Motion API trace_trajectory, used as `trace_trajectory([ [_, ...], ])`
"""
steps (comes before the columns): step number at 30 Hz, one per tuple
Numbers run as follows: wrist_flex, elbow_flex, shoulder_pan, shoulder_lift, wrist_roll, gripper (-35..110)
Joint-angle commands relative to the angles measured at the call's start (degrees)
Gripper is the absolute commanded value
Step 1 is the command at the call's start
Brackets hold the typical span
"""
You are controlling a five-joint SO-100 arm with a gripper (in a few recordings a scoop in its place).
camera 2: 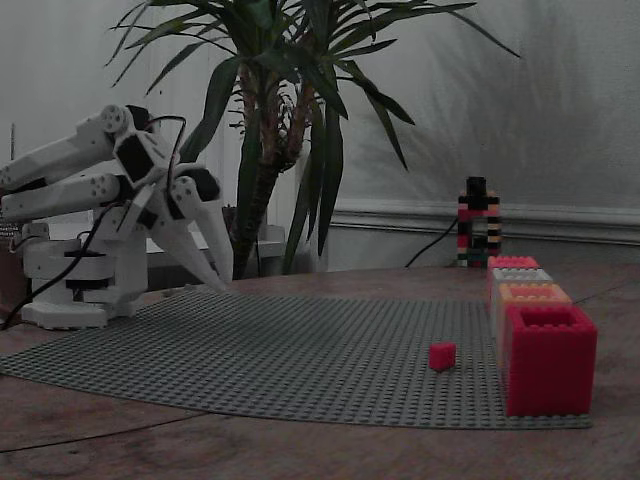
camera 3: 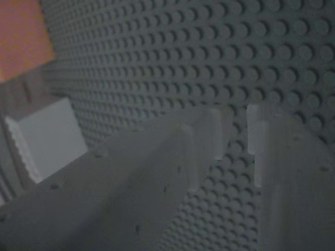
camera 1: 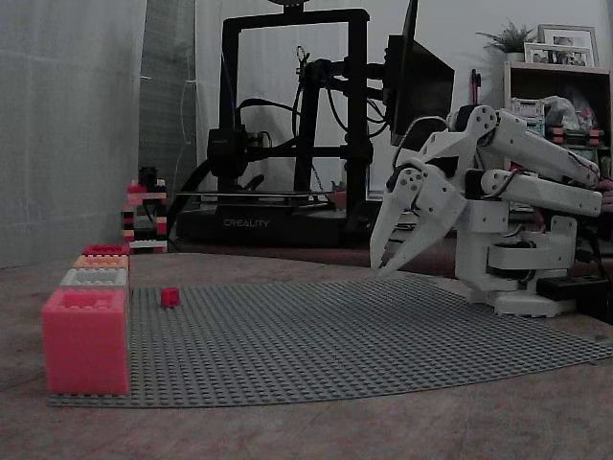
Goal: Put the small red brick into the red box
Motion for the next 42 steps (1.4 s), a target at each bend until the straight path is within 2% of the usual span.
trace_trajectory([
  [1,1.49,-0.09,-0.35,0.62,-0.35,0],
  [21,0.26,-3.34,-0.26,-2.46,0.0,0],
  [26,-5.71,-16.08,-0.26,-18.98,2.81,3],
  [32,-11.69,-33.75,1.67,-45.53,8.26,13],
  [42,-17.67,-62.58,5.1,-85.78,14.68,13],
])
